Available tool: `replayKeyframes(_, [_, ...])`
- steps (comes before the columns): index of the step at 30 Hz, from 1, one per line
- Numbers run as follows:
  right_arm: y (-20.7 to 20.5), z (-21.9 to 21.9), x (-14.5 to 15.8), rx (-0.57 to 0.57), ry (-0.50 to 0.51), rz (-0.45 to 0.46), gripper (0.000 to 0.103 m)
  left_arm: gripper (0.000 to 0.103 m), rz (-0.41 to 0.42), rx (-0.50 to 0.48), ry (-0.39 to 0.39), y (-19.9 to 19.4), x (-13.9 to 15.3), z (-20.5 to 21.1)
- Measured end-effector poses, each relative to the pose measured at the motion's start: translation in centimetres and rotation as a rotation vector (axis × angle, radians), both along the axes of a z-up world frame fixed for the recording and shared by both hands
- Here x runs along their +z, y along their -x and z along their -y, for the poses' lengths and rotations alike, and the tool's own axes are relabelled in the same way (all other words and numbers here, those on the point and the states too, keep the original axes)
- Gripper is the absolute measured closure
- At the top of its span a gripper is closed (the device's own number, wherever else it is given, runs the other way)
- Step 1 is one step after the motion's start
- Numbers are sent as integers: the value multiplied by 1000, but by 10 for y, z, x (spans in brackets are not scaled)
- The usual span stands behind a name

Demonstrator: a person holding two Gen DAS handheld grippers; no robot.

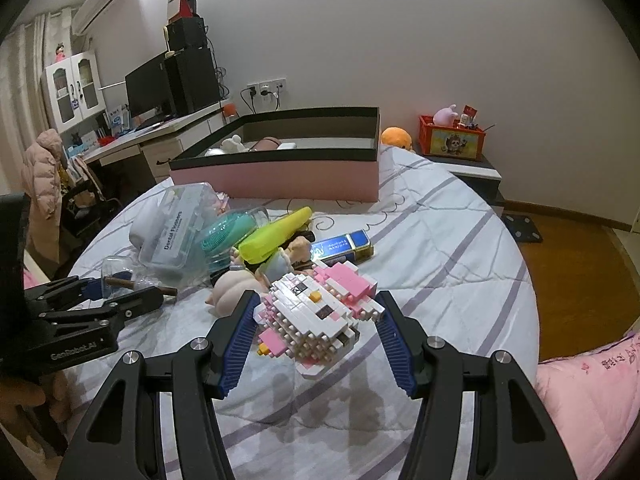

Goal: Organize rigid objects
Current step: 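Lift the glass bottle and Hello Kitty figure and carry them toward the pink box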

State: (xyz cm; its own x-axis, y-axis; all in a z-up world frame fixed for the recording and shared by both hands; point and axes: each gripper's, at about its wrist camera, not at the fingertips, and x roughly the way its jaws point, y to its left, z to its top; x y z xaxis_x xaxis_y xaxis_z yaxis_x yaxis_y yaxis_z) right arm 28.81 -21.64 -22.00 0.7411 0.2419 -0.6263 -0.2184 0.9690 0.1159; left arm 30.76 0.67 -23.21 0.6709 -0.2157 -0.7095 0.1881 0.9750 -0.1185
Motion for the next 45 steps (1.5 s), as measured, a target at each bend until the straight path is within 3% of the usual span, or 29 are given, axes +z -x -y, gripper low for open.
replayKeyframes(6, [7,-8,15,12,2,43,43,47,114,23,-17,16,32,-3])
replayKeyframes(14, [28,-38,52,31,47,197,43,47,366,132,-58,49,81,-12])
replayKeyframes(17, [30,-48,63,48,52,230,43,47,401,134,-68,53,87,-12])
replayKeyframes(23, [34,-59,76,46,92,289,43,47,426,140,-61,55,91,-12])
replayKeyframes(35, [16,-53,79,46,72,288,43,47,424,112,-58,40,90,-7])
replayKeyframes(45, [-32,-56,99,48,106,326,43,47,441,76,-26,-14,121,-3])
